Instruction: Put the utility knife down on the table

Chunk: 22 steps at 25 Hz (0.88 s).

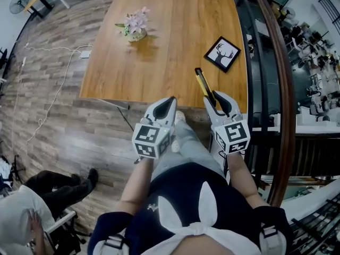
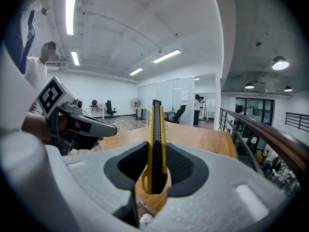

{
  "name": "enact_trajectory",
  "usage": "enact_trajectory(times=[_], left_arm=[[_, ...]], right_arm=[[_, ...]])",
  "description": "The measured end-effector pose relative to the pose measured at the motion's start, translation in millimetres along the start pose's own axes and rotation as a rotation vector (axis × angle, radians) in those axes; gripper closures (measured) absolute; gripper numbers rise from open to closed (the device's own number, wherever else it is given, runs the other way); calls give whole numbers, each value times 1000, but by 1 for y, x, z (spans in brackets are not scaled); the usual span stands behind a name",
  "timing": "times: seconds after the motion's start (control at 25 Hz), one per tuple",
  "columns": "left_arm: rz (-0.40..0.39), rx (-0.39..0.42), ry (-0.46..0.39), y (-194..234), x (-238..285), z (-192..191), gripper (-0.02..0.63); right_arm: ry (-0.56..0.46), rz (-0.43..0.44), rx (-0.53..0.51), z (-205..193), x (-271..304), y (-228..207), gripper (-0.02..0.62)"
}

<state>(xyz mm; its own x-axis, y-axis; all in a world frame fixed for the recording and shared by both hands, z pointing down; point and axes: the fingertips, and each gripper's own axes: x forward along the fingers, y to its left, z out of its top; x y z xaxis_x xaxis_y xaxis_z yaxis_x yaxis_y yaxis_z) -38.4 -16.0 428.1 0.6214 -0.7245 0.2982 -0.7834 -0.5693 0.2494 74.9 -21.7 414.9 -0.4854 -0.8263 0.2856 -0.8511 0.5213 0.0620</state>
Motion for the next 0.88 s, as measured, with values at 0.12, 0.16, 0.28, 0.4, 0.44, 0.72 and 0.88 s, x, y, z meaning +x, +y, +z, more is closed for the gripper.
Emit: enact_trajectory(times=[0.12, 0.16, 0.28, 0.4, 0.44, 0.72, 0.88], left_arm=[[11, 12, -8, 13, 10, 9, 586], [14, 14, -12, 17, 13, 13, 586], [17, 19, -22, 26, 26, 26, 587], [10, 40, -23, 34, 39, 40, 586], [8, 45, -25, 37, 44, 45, 586], [9, 44, -31, 61, 70, 62, 586], [4, 36, -25, 66, 80, 73, 586]], right_arm=[[-9, 6, -2, 5, 15, -8, 480], [-13, 8, -3, 8, 20, -11, 479], [-29, 12, -10, 18, 34, -22, 479], [-45, 6, -20, 30, 48, -36, 479], [-51, 3, -23, 35, 54, -40, 479], [-75, -15, -31, 53, 79, -61, 479], [-76, -23, -28, 58, 88, -69, 479]])
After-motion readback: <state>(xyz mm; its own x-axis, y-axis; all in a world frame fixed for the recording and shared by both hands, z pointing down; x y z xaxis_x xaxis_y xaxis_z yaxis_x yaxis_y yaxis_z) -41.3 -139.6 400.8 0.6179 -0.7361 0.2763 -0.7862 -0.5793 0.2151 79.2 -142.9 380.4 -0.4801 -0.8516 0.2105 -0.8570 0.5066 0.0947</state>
